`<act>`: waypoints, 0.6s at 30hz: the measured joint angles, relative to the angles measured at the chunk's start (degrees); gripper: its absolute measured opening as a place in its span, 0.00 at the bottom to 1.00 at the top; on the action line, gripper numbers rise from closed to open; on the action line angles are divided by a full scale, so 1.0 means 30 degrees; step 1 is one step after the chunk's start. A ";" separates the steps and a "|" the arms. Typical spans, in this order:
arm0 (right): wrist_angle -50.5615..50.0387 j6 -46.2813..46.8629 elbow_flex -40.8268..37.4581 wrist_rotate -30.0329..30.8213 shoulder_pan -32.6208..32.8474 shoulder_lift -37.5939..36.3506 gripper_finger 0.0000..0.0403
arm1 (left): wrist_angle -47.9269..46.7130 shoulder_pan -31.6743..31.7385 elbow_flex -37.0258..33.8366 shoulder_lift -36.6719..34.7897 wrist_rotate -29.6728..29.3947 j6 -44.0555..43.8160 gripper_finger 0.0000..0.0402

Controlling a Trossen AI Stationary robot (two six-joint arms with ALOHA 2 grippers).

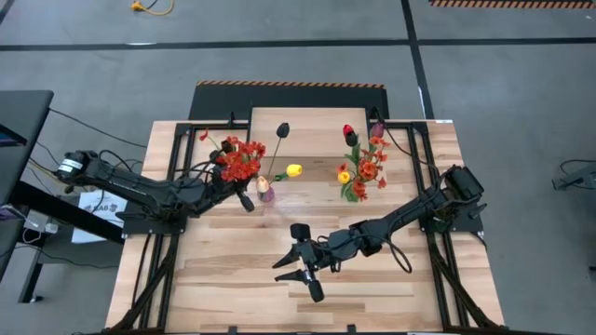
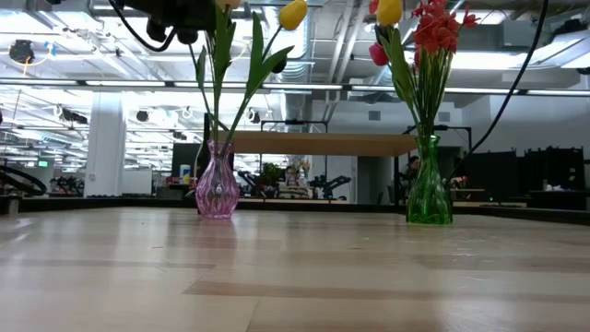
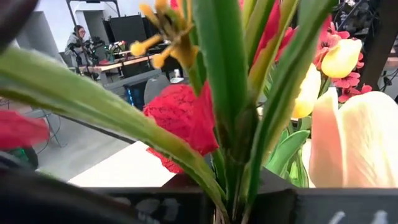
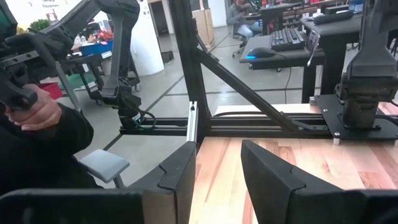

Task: Pick and place flowers into a vace then onto a shelf
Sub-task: Put the orange flowers into the purple vase

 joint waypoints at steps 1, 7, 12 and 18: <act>0.0000 0.0000 0.0000 0.0000 0.0000 0.0000 0.30 | -0.0008 0.0000 0.0000 0.0000 0.0000 0.0000 0.00; -0.0004 0.0000 0.0000 0.0000 0.0000 0.0000 0.30 | -0.0039 0.0004 0.0000 0.0000 0.0007 0.0008 0.00; -0.0007 0.0000 0.0000 0.0000 0.0000 0.0000 0.30 | 0.0015 0.0015 0.0000 -0.0007 0.0506 -0.0027 0.06; -0.0007 0.0000 0.0000 0.0000 0.0000 0.0000 0.30 | -0.0061 0.0015 0.0000 -0.0007 0.1019 -0.0276 0.24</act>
